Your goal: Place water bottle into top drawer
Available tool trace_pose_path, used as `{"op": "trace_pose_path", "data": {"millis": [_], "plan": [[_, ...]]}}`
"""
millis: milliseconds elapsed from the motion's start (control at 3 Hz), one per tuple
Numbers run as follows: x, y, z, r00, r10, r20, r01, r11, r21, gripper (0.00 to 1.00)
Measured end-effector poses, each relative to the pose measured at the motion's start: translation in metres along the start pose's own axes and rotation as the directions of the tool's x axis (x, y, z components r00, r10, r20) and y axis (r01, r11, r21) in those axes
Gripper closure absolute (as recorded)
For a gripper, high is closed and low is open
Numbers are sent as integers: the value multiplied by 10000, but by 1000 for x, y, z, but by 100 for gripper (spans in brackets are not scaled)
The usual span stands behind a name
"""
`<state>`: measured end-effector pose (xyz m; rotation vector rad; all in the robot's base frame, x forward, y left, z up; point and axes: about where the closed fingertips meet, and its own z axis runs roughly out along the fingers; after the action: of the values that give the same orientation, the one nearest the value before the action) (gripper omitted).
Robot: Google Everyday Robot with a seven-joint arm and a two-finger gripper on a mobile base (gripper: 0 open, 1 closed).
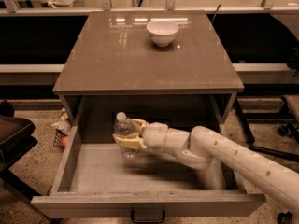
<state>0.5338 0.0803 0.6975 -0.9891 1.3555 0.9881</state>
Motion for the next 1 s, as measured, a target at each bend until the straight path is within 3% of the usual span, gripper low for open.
{"op": "trace_pose_path", "data": {"millis": [1000], "plan": [[-1, 0, 0, 10000, -1, 1, 1, 10000, -4, 12]]}}
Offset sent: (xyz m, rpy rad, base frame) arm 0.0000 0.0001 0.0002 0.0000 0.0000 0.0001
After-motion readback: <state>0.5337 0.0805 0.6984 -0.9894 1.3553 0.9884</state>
